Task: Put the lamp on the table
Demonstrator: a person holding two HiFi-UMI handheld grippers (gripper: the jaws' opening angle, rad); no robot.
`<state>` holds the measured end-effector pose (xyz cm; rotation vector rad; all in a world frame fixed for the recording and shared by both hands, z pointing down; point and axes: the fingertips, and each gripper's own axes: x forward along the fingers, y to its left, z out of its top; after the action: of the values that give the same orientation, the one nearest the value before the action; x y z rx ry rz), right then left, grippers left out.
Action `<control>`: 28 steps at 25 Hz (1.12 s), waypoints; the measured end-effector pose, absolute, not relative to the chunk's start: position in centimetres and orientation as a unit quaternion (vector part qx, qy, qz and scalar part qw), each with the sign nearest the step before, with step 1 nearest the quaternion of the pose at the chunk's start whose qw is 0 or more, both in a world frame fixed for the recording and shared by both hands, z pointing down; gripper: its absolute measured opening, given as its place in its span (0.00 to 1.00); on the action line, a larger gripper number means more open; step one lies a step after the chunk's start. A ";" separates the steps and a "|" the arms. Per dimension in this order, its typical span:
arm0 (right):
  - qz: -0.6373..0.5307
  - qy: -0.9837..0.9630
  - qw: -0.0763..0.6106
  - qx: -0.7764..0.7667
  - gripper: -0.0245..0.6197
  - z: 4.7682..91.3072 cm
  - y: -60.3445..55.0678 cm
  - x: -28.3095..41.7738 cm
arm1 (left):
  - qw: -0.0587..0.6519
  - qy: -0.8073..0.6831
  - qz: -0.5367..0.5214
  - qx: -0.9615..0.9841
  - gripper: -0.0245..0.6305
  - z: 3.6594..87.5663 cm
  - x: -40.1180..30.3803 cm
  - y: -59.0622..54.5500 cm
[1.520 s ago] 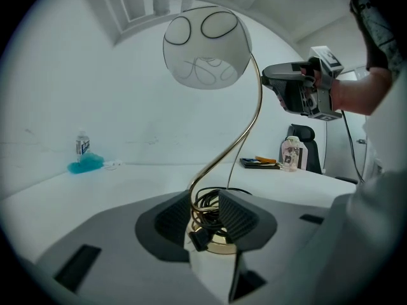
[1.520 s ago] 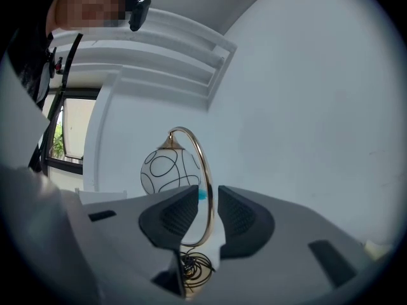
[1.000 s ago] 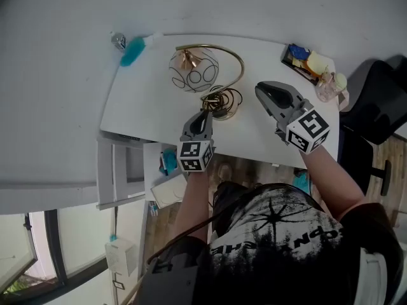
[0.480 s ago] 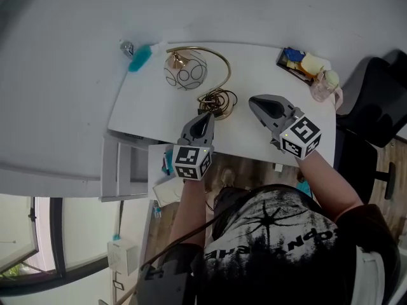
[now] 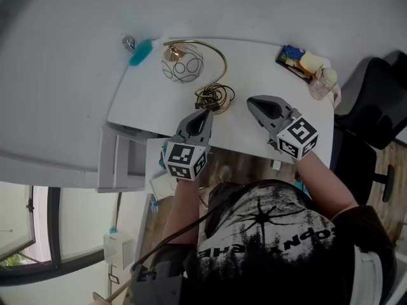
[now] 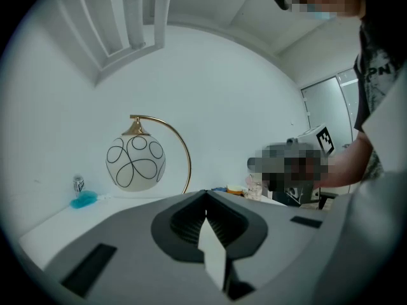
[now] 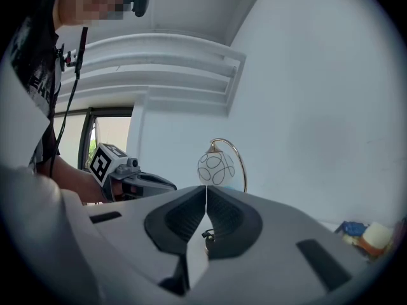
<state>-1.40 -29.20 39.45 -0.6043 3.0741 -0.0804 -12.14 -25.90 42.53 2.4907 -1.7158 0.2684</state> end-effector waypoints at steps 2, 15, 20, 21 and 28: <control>-0.027 0.981 0.004 -0.194 0.07 39.6 -29.2 -1.2 | 0.055 -0.564 0.087 0.819 0.06 42.6 -12.0 -25.9; -0.024 0.979 -0.013 -0.202 0.07 40.5 -29.8 -0.8 | 0.057 -0.558 0.094 0.823 0.06 43.1 -11.5 -27.0; -0.029 0.979 -0.013 -0.202 0.07 40.6 -29.9 -0.8 | 0.059 -0.554 0.096 0.825 0.06 43.2 -11.0 -27.2; -0.030 0.979 -0.014 -0.202 0.07 40.6 -29.9 -0.7 | 0.060 -0.554 0.097 0.825 0.06 43.2 -11.0 -27.2; -0.032 0.979 -0.019 -0.201 0.07 41.0 -30.1 -0.5 | 0.059 -0.552 0.099 0.826 0.06 43.3 -10.5 -27.5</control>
<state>-0.50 -30.10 40.97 -0.6395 3.1138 -0.1003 -10.50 -27.50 43.30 2.5010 -1.6709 0.3012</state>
